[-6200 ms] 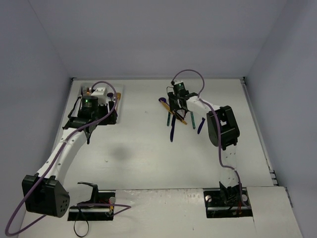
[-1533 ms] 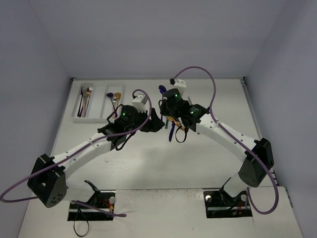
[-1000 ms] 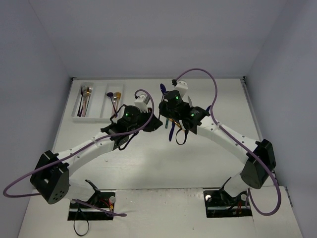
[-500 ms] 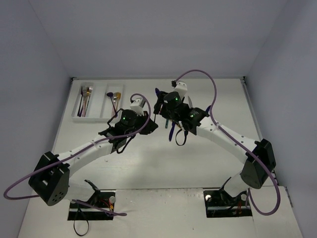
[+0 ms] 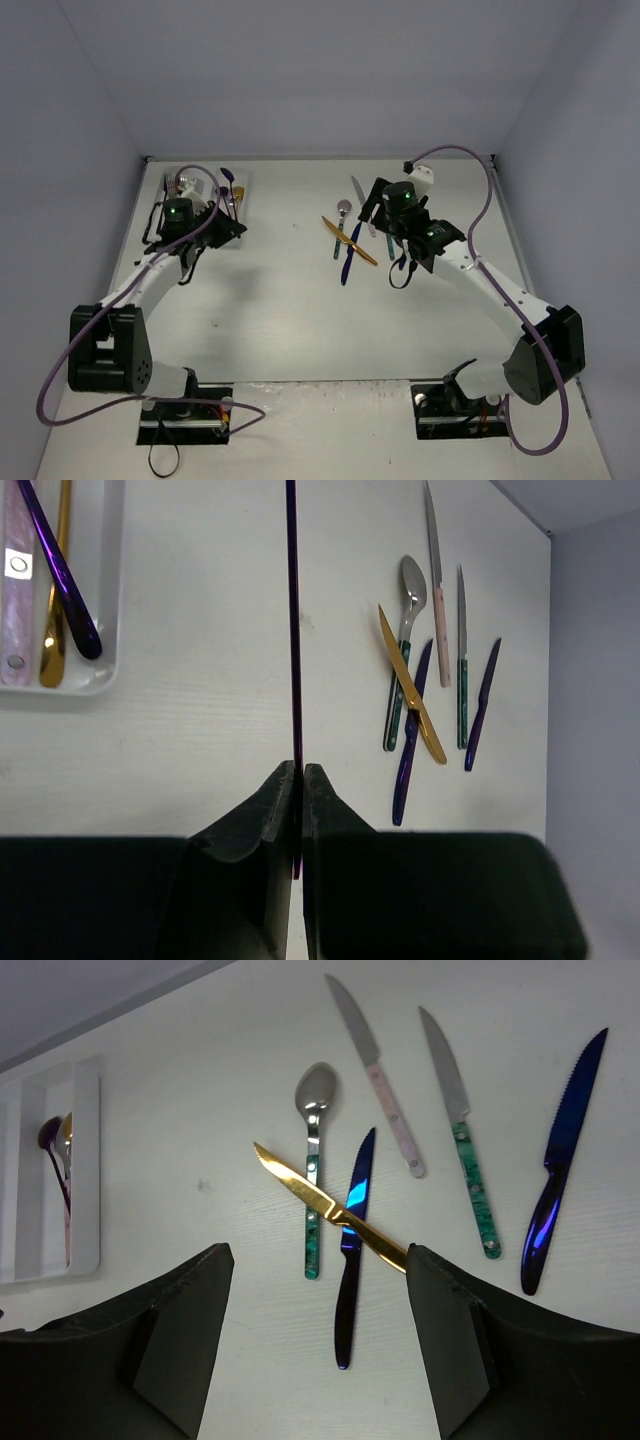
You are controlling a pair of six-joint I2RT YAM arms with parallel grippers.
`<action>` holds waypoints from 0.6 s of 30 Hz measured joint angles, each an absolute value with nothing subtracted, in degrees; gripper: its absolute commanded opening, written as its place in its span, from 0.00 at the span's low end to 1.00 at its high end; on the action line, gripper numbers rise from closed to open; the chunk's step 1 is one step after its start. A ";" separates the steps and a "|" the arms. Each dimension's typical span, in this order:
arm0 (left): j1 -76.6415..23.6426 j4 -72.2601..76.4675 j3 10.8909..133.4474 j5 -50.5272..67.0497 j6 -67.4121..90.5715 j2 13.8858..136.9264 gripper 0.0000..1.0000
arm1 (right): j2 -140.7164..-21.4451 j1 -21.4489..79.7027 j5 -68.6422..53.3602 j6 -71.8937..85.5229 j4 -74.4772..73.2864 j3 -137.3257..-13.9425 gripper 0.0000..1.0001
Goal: Sort the eating utensils into containers
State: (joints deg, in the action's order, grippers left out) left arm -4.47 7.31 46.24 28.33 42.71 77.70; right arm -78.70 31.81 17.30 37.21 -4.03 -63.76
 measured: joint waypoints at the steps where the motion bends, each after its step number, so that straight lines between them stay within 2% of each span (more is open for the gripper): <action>1: -3.13 6.61 47.82 29.64 42.33 79.23 0.00 | -78.16 31.17 17.30 37.08 -4.06 -63.39 0.67; 9: 4.89 -2.82 65.05 39.49 37.90 96.48 0.00 | -76.90 29.76 17.10 35.66 -4.05 -61.69 0.67; 18: 7.38 -13.68 80.93 43.79 33.09 111.61 0.00 | -76.75 29.06 17.10 34.09 -4.03 -61.02 0.67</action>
State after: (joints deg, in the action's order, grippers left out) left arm 7.38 -13.68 80.93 43.79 33.09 111.61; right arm -76.75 29.06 17.10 34.09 -4.03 -61.02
